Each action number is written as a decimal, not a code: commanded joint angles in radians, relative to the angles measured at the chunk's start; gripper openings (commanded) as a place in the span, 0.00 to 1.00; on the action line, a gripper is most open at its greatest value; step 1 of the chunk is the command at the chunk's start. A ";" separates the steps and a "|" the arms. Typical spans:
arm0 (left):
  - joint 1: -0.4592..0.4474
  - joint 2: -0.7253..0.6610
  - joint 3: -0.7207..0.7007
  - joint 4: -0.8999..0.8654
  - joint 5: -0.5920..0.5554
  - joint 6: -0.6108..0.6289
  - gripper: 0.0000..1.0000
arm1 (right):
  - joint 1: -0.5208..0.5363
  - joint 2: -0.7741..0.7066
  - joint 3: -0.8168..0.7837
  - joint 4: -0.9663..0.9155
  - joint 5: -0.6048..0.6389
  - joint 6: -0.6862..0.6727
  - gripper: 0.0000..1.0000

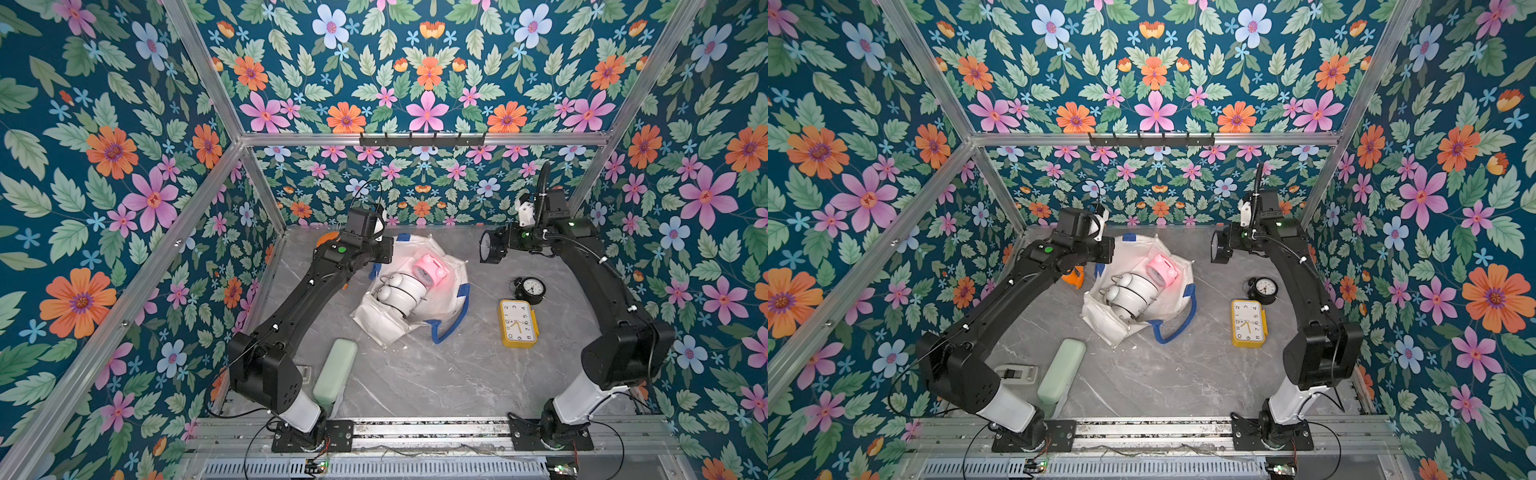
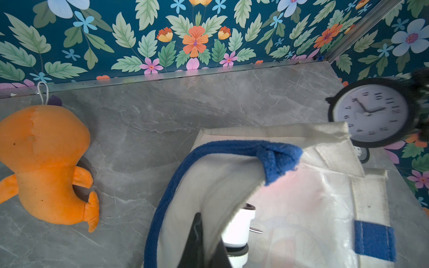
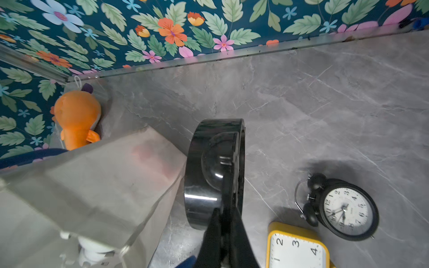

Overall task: Take the alarm clock out of the canvas bag
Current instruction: Place the alarm at the center of the board.

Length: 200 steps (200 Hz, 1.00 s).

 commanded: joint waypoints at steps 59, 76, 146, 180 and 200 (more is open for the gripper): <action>0.002 0.013 0.005 0.054 0.019 -0.015 0.00 | -0.001 0.202 0.026 0.091 -0.082 0.119 0.00; 0.002 0.010 0.000 0.055 0.021 -0.015 0.00 | 0.000 0.226 0.030 0.099 -0.098 0.129 0.00; 0.002 0.002 -0.011 0.056 0.024 -0.018 0.00 | -0.025 0.285 0.002 0.132 -0.151 0.169 0.00; 0.002 0.001 -0.008 0.051 0.027 -0.020 0.00 | -0.041 0.287 -0.030 0.138 -0.156 0.170 0.00; 0.002 0.002 -0.009 0.050 0.027 -0.020 0.00 | -0.060 0.281 -0.061 0.146 -0.155 0.170 0.00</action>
